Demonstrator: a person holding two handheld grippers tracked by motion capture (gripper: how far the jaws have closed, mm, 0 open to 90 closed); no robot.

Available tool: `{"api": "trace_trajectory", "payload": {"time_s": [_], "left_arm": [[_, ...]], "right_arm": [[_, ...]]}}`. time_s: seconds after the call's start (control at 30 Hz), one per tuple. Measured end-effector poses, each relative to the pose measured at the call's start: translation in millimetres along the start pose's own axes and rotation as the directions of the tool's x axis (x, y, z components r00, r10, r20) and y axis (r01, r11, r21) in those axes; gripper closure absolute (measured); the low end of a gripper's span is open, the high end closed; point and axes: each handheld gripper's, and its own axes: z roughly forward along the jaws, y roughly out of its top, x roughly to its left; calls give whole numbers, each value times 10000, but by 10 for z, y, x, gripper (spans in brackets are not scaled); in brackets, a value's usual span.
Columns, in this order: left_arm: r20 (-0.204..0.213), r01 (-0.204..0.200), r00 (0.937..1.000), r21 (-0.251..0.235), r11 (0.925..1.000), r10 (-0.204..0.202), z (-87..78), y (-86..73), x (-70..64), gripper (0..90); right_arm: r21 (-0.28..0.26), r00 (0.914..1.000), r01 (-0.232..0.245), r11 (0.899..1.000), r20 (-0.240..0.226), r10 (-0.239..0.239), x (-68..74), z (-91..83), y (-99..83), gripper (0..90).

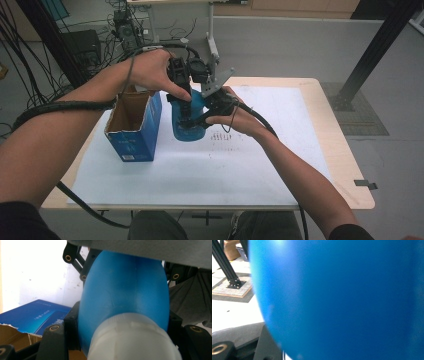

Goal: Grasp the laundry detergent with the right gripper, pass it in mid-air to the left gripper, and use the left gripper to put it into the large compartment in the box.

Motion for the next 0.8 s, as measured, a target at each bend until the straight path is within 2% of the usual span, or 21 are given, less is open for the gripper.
{"api": "trace_trajectory", "payload": {"time_s": [0.63, 0.8], "left_arm": [[104, 39, 9999, -15, 10000, -39, -21, 13, 3, 374], [96, 46, 9999, -15, 10000, -46, -20, 9, 0, 374]], "right_arm": [[-16, 9997, -224, 9997, -95, 224, 11, -18, 0, 424], [-43, 10000, -86, 10000, -38, 85, 10, -7, 5, 423]]}}
